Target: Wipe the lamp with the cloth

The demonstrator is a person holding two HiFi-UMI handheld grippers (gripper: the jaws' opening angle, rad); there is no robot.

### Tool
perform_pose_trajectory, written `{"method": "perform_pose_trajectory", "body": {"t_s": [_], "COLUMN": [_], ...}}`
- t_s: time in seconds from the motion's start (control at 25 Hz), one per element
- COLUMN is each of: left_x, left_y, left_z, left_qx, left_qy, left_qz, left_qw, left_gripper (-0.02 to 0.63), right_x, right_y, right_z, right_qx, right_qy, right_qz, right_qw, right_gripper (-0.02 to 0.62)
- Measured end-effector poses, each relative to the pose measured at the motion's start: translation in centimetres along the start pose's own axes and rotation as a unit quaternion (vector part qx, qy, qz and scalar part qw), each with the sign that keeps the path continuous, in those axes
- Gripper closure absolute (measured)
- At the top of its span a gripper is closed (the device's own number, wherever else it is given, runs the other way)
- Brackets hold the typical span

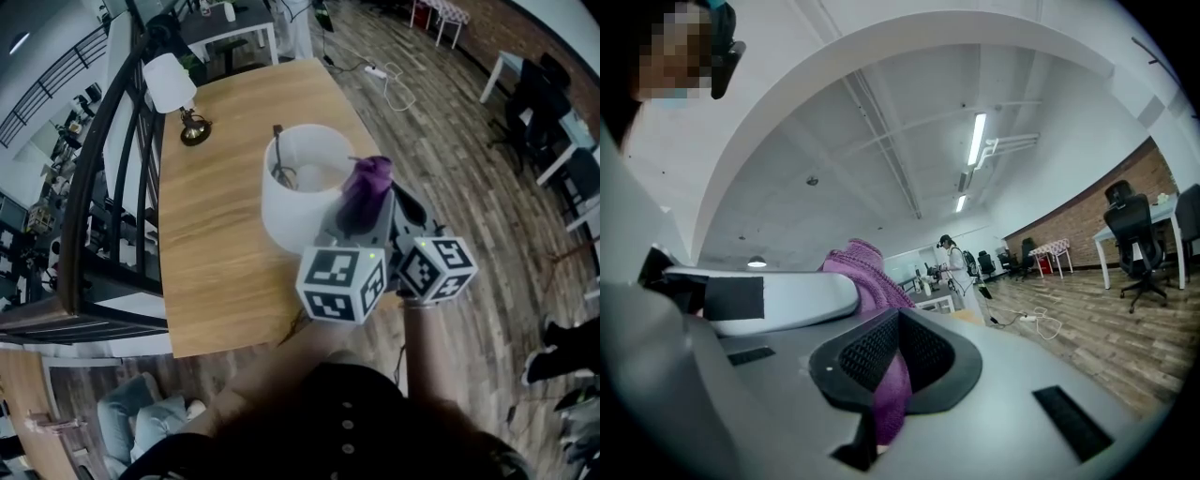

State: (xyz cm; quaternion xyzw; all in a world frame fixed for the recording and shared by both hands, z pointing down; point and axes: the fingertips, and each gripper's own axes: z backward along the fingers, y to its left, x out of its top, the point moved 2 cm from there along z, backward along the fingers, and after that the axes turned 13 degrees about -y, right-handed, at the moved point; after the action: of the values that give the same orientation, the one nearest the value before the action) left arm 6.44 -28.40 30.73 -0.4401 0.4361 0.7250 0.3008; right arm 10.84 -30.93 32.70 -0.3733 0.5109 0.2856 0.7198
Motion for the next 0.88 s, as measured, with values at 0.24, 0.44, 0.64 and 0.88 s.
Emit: {"method": "perform_pose_trajectory", "body": {"t_s": [0.24, 0.44, 0.64, 0.88], "left_x": [-1.0, -2.3, -3.3, -4.6], "left_y": [-0.2, 0.1, 0.4, 0.4], "left_z": [0.5, 0.9, 0.9, 1.0], "left_qx": [0.000, 0.004, 0.010, 0.014], "left_qy": [0.012, 0.027, 0.041, 0.053], "left_qz": [0.009, 0.020, 0.023, 0.022], "left_qw": [0.9999, 0.9994, 0.9988, 0.9982], "left_gripper": [0.495, 0.495, 0.495, 0.497], "right_x": [-0.8, -1.9, -3.0, -4.2], "right_y": [-0.3, -0.6, -1.1, -1.8], "right_z": [0.9, 1.6, 1.8, 2.2], "right_qx": [-0.011, -0.018, -0.022, -0.027], "right_qy": [0.008, 0.021, 0.033, 0.046], "right_qz": [-0.004, -0.011, -0.021, -0.031], "right_qw": [1.000, 1.000, 0.999, 0.998], "right_gripper": [0.583, 0.583, 0.583, 0.583]}}
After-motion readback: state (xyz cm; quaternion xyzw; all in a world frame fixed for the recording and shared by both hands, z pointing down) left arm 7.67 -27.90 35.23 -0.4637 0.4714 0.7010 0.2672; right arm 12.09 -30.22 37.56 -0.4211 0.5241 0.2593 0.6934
